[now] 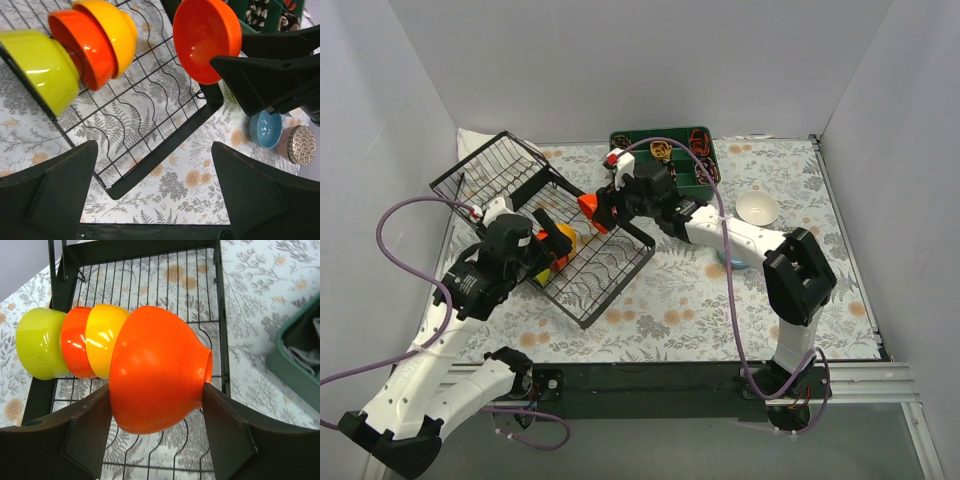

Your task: Unload the bowls from the dish rack

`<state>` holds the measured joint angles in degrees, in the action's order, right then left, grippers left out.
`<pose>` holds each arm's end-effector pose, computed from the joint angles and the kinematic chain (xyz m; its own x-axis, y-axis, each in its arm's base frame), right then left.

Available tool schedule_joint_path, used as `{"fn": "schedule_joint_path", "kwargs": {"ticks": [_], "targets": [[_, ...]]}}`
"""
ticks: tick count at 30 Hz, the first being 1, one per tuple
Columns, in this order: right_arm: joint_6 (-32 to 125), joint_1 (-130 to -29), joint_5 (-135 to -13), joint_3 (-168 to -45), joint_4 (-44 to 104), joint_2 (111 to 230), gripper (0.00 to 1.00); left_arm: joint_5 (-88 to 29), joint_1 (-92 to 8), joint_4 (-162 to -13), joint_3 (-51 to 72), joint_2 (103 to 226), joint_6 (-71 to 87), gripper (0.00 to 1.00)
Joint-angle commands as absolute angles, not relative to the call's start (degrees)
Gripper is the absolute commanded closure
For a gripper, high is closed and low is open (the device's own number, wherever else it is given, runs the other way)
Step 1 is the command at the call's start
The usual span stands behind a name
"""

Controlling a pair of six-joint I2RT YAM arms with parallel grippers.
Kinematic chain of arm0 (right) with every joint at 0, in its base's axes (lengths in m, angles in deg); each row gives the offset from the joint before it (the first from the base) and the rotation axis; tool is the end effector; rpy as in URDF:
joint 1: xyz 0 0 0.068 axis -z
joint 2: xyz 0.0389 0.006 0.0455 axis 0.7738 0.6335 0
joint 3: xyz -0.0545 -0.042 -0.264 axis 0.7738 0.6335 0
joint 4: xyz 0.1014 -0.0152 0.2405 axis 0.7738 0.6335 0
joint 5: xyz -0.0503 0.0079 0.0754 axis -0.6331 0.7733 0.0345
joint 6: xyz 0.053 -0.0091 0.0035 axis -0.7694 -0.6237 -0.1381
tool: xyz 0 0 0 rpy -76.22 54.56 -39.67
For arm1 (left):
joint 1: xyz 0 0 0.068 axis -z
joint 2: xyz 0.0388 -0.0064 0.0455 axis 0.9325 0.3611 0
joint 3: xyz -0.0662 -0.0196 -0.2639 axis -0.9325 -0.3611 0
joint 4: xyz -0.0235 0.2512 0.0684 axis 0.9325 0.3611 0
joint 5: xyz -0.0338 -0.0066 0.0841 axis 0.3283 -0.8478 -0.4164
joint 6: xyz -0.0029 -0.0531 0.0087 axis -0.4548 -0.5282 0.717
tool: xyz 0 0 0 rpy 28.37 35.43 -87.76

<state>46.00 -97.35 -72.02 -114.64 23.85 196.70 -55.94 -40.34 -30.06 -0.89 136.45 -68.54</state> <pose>0.3045 0.3318 0.2903 -0.3153 -0.1505 -0.9370 -0.7962 0.5793 0.1748 0.1348 -0.0607 0.3509 -0.2707 -0.9347 -0.2305 -0.5782 0.3493 -0.7374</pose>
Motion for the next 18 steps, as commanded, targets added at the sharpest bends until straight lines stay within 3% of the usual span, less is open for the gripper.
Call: {"fn": "schedule_joint_path", "kwargs": {"ticks": [1,18], "targets": [[41.7,-95.0,-72.9,-109.6,21.8,187.7,0.99,-51.0,-40.6,-38.8,-4.0,134.4,-63.8,0.02],[20.0,-88.4,-58.7,-91.2,20.4,164.7,0.99,-30.0,-40.6,-67.6,-14.3,139.6,-58.1,0.02]]}}
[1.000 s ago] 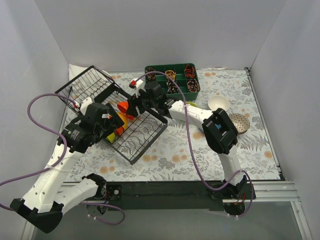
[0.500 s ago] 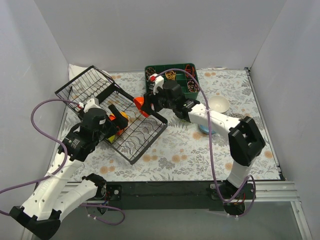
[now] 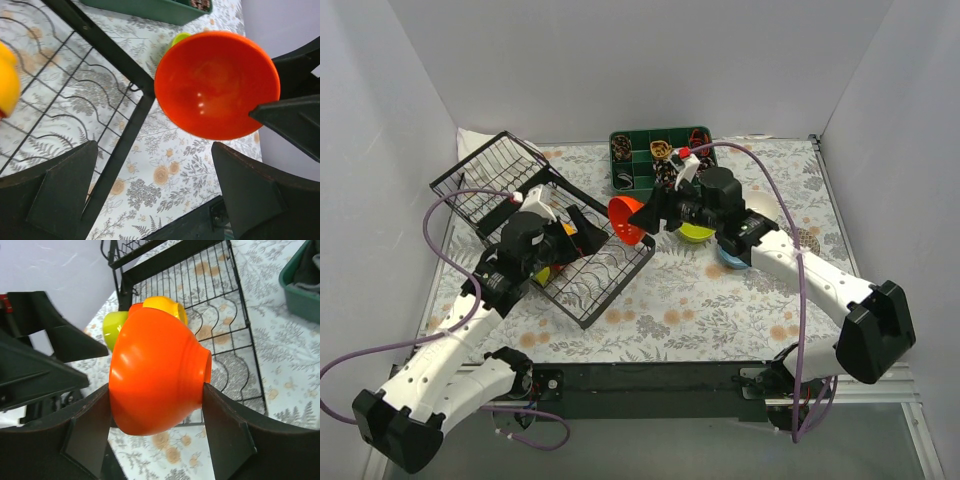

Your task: Unload the bowls from the dish rack

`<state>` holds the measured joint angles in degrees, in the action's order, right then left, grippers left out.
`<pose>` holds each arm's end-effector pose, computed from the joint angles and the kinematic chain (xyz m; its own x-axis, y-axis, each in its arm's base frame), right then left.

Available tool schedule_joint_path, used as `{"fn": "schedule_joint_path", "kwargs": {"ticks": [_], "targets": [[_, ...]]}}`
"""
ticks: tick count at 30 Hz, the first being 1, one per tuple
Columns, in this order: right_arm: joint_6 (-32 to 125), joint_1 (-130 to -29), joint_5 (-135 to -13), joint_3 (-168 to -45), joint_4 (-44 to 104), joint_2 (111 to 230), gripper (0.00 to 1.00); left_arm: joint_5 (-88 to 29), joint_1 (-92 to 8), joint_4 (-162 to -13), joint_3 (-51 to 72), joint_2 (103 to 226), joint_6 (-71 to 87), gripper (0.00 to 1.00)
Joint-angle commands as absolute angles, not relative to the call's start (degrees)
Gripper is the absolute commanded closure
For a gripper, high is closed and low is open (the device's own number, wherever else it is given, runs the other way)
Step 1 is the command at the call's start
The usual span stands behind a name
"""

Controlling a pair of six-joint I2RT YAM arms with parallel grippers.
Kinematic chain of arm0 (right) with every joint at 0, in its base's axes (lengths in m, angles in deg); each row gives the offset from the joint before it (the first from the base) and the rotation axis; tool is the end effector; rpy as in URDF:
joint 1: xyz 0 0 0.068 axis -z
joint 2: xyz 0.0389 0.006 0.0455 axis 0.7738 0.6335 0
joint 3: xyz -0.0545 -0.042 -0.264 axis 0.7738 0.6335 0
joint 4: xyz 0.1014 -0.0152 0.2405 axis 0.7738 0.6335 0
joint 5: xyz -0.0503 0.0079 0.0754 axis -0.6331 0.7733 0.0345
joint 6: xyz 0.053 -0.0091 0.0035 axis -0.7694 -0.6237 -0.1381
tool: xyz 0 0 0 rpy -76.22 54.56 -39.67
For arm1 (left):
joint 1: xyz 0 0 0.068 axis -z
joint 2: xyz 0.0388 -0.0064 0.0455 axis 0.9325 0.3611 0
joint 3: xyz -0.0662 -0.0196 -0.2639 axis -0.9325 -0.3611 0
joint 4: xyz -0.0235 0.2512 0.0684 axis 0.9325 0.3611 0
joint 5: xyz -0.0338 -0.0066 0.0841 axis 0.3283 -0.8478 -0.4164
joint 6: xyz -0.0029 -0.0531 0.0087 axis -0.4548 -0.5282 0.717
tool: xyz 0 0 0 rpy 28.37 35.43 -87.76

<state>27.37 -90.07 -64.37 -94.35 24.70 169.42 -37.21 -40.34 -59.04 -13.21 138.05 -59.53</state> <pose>0.2491 0.2185 0.3400 -0.5070 0.1238 -0.8530 -0.6811 0.5490 0.4845 0.1679 -0.0917 0.3209 -0.5532 -0.8170 -0.1628 -0.2974 0.3763 -0.8774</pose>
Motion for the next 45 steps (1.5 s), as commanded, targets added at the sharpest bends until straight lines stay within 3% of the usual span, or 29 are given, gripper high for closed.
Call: {"fn": "schedule_joint_path", "kwargs": {"ticks": [1,7,13,17,18,20,21,24,26,27,29,32,36,39,45], "targets": [[18.5,-88.2,-58.2,-90.5,19.8,163.9,0.99,-28.4,-40.6,-69.6,-14.9,140.0,-58.2,0.02],[13.0,-87.4,-54.8,-86.2,15.2,160.1,0.99,-25.6,-40.6,-73.9,-16.2,144.2,-59.3,0.02],[6.3,-87.4,-52.5,-81.9,8.1,158.8,0.99,-21.8,-40.6,-77.0,-16.8,148.5,-61.4,0.13],[5.4,-87.4,-52.3,-80.5,6.9,158.4,0.99,-21.2,-40.5,-77.5,-17.0,149.5,-62.2,0.33],[5.3,-87.4,-52.3,-80.3,6.9,158.3,0.99,-21.5,-40.5,-77.5,-17.0,149.4,-62.2,0.44],[4.9,-87.4,-52.6,-79.3,6.9,158.0,0.99,-21.9,-40.5,-77.6,-17.1,149.2,-62.2,0.56],[4.5,-87.4,-53.0,-79.0,6.9,157.9,0.99,-22.2,-40.6,-77.7,-17.2,149.1,-61.8,0.70],[4.1,-87.2,-53.1,-77.9,7.0,157.5,0.99,-22.4,-40.5,-77.5,-17.3,148.7,-61.5,0.87],[3.8,-86.8,-53.0,-77.5,7.0,157.3,0.93,-22.8,-40.5,-77.3,-17.5,148.6,-61.2,0.99],[3.8,-86.6,-52.7,-76.9,7.1,157.1,0.83,-23.2,-40.6,-77.1,-17.4,148.5,-61.0,1.00],[2.9,-85.6,-52.5,-76.2,8.2,156.4,0.73,-24.6,-40.5,-76.3,-17.1,148.3,-60.1,1.00],[3.9,-84.0,-53.5,-75.6,11.9,155.3,0.42,-26.8,-40.5,-74.7,-16.6,147.9,-59.0,1.00],[11.2,-83.9,-56.6,-79.7,27.3,155.2,0.25,-28.4,-40.5,-72.0,-15.6,148.8,-58.1,1.00],[16.8,-84.0,-61.0,-84.0,35.0,155.3,0.21,-28.7,-40.4,-71.2,-15.0,149.8,-59.3,1.00],[23.3,-85.1,-70.7,-90.7,47.0,156.1,0.25,-37.1,-35.5,-64.1,-8.8,155.4,-60.6,1.00]]}}
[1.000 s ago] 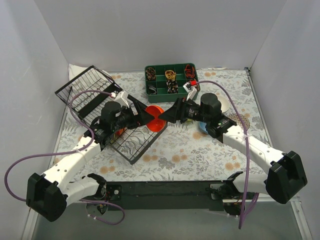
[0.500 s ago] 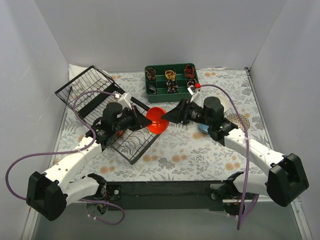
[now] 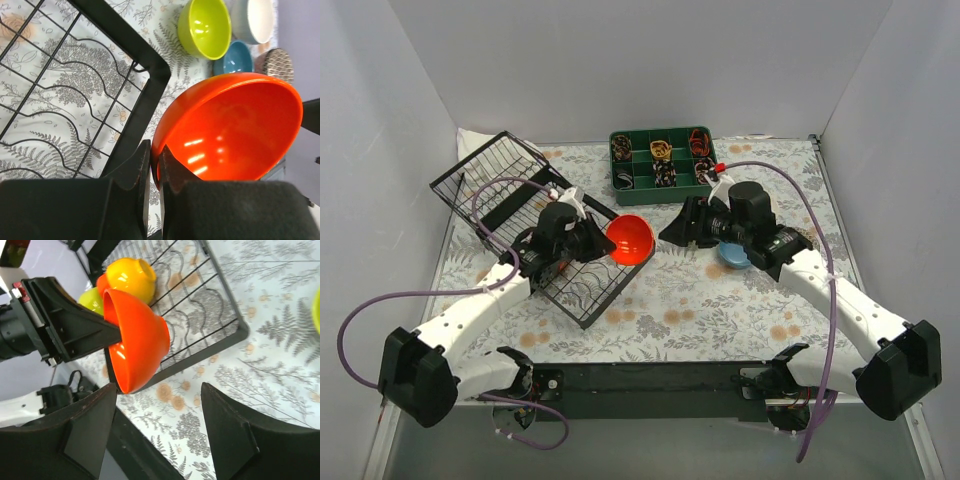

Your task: Unload the bowls from the dish rack

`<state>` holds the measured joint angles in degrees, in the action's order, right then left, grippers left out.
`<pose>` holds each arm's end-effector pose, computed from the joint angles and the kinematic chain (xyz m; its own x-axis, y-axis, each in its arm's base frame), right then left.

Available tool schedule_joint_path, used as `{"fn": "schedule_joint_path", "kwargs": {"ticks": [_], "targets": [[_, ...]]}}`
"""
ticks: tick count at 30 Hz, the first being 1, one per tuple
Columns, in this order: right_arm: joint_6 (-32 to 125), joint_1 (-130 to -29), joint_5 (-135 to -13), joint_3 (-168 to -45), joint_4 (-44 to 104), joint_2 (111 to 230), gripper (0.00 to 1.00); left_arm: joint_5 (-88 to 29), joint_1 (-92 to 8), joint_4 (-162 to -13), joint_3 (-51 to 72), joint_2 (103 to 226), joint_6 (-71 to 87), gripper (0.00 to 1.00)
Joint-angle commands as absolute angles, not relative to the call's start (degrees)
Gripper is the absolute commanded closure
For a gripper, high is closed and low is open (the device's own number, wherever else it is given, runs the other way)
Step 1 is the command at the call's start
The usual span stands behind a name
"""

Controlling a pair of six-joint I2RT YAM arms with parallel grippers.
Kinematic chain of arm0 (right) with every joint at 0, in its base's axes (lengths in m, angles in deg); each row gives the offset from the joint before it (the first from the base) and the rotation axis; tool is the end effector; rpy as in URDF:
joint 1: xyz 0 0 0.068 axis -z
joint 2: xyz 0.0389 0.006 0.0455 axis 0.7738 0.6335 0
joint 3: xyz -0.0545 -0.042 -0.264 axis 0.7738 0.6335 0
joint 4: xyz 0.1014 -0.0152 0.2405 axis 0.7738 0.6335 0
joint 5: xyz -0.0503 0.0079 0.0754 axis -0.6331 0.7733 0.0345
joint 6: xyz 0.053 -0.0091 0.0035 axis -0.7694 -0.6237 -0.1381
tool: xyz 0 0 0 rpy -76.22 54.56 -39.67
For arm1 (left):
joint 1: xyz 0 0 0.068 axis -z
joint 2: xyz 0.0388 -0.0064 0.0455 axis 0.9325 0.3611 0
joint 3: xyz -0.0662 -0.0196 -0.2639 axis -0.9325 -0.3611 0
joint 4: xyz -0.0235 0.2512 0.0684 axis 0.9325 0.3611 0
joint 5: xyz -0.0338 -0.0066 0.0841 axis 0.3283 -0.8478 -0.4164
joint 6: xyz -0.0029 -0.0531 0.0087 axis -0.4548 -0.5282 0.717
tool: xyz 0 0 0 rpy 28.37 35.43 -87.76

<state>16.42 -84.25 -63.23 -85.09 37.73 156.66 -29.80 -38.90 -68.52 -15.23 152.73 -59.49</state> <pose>0.2185 0.1588 0.3216 -0.7067 0.2137 -0.6745 -0.4368 0.6182 0.6535 0.2109 -0.1273 0.2733 -0.6769 -0.7318 -0.0792 -0.3634 0.4258 -0.8286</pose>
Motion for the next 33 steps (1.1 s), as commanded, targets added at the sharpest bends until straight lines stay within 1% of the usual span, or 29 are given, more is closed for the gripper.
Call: {"fn": "schedule_joint_path", "kwargs": {"ticks": [1,5,7,13,16,17,19,20,22,24,25,27,28,29,30,31,32,33], "targets": [[23.9,-86.0,-71.9,-91.7,49.3,156.4,0.25,-39.7,-33.3,-62.9,-7.7,156.5,-60.8,1.00],[26.5,-88.7,-79.4,-96.4,54.4,159.3,0.30,-46.3,-29.3,-57.4,-2.6,161.0,-62.1,1.00],[27.8,-90.2,-81.1,-98.8,55.8,160.3,0.31,-49.2,-27.6,-54.6,0.3,163.4,-62.3,1.00],[29.4,-92.6,-86.5,-101.1,59.8,163.8,0.37,-51.3,-25.2,-51.4,4.2,166.8,-62.1,1.00],[29.9,-93.1,-87.2,-100.7,60.1,165.2,0.43,-51.9,-24.3,-50.6,5.8,167.8,-61.9,1.00],[30.1,-93.1,-87.3,-100.6,60.1,165.6,0.48,-52.1,-24.0,-50.2,6.7,168.2,-61.7,1.00],[30.2,-93.4,-87.9,-100.4,60.1,166.2,0.53,-52.2,-23.2,-49.6,7.3,169.1,-61.5,1.00],[30.3,-93.6,-88.4,-100.3,60.1,166.5,0.59,-52.1,-23.0,-49.5,7.6,169.3,-61.5,1.00],[30.5,-93.6,-88.6,-100.2,59.9,167.3,0.65,-51.9,-22.3,-49.2,8.3,169.8,-61.5,1.00],[30.5,-93.5,-88.7,-100.0,60.0,167.8,0.75,-51.6,-21.7,-49.2,8.7,170.3,-61.4,1.00],[30.5,-93.6,-89.0,-99.9,60.0,168.0,0.87,-51.5,-21.5,-49.2,8.7,170.4,-61.4,1.00],[30.4,-93.6,-89.5,-99.2,60.0,168.1,0.97,-51.0,-21.3,-49.1,8.8,171.1,-61.3,1.00],[30.4,-93.5,-90.7,-98.8,60.0,168.0,0.99,-51.0,-21.3,-49.0,8.8,171.1,-61.3,0.99],[30.3,-93.6,-91.2,-98.0,60.1,167.9,0.99,-51.2,-21.3,-48.8,8.8,171.0,-61.3,0.94],[30.3,-93.3,-91.8,-97.6,60.3,167.8,0.99,-51.4,-21.3,-48.8,8.7,170.9,-61.2,0.88],[30.2,-93.2,-92.3,-97.1,60.4,167.4,0.99,-52.0,-21.3,-48.6,8.7,170.8,-61.4,0.72],[30.1,-92.9,-92.3,-95.9,60.5,167.3,0.99,-52.4,-21.3,-48.4,8.7,170.5,-61.4,0.62],[29.8,-92.0,-92.3,-95.3,60.7,166.9,0.99,-53.0,-21.3,-48.4,8.8,170.2,-61.4,0.54]]}}
